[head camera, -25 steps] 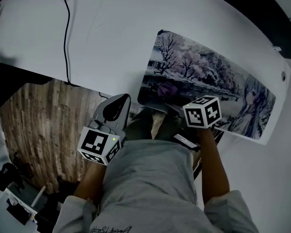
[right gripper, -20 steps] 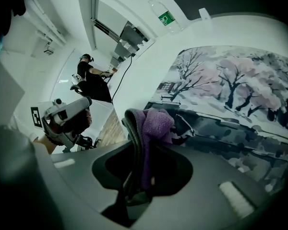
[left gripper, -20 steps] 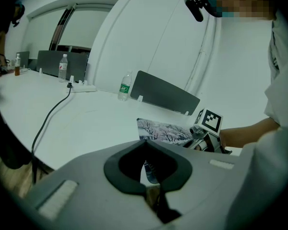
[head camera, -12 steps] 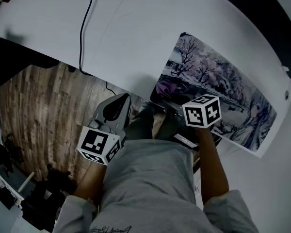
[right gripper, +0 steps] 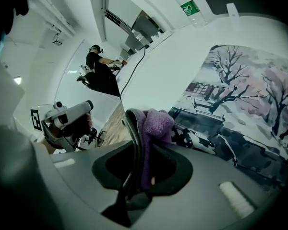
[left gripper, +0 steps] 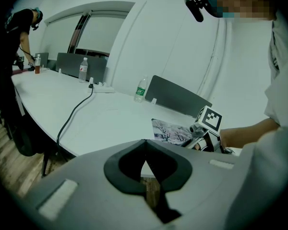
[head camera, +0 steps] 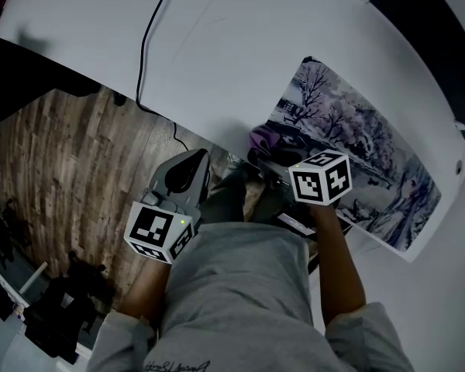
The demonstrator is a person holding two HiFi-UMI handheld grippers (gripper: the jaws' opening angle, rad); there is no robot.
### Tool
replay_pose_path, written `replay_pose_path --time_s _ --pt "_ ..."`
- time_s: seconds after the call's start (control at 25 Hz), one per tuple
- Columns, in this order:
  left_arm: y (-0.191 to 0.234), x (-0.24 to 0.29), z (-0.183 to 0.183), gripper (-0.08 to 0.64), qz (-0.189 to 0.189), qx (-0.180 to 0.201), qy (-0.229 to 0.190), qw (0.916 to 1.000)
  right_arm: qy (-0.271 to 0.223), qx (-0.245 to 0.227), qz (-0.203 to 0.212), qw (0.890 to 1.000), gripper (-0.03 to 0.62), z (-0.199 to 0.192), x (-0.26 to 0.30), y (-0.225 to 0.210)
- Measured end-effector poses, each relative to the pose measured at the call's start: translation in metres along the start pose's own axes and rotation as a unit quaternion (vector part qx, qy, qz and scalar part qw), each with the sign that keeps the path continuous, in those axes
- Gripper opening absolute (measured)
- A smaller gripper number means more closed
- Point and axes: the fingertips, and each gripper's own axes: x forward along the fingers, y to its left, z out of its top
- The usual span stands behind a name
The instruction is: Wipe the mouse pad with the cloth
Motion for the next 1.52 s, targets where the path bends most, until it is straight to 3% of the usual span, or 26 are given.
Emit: replay_pose_path --time_s 0.28,0.52,0.92,1.2,1.52 --pt "-0.007 0.005 0.004 0.013 -0.002 0.009 0.006 0.9999 -0.014 -0.035 0.011 0.999 0.092 0.000 -0.002 0.006" --pt "-0.023 0.011 0.012 0.014 -0.009 0.031 0.012 0.9994 -0.057 -0.055 0.017 0.997 0.092 0.007 -0.028 0.010" --pt "-0.106 0.056 0.031 0.014 -0.079 0.068 0.017 0.9944 -0.148 -0.054 -0.043 0.987 0.092 -0.005 -0.113 -0.019" --pt "-0.183 0.092 0.042 0.014 -0.150 0.114 0.024 0.9818 -0.209 -0.031 -0.094 0.973 0.092 -0.027 -0.184 -0.046" --pt "-0.265 0.113 0.054 0.014 -0.204 0.155 0.023 0.9662 -0.263 -0.017 -0.140 0.954 0.091 -0.056 -0.260 -0.060"
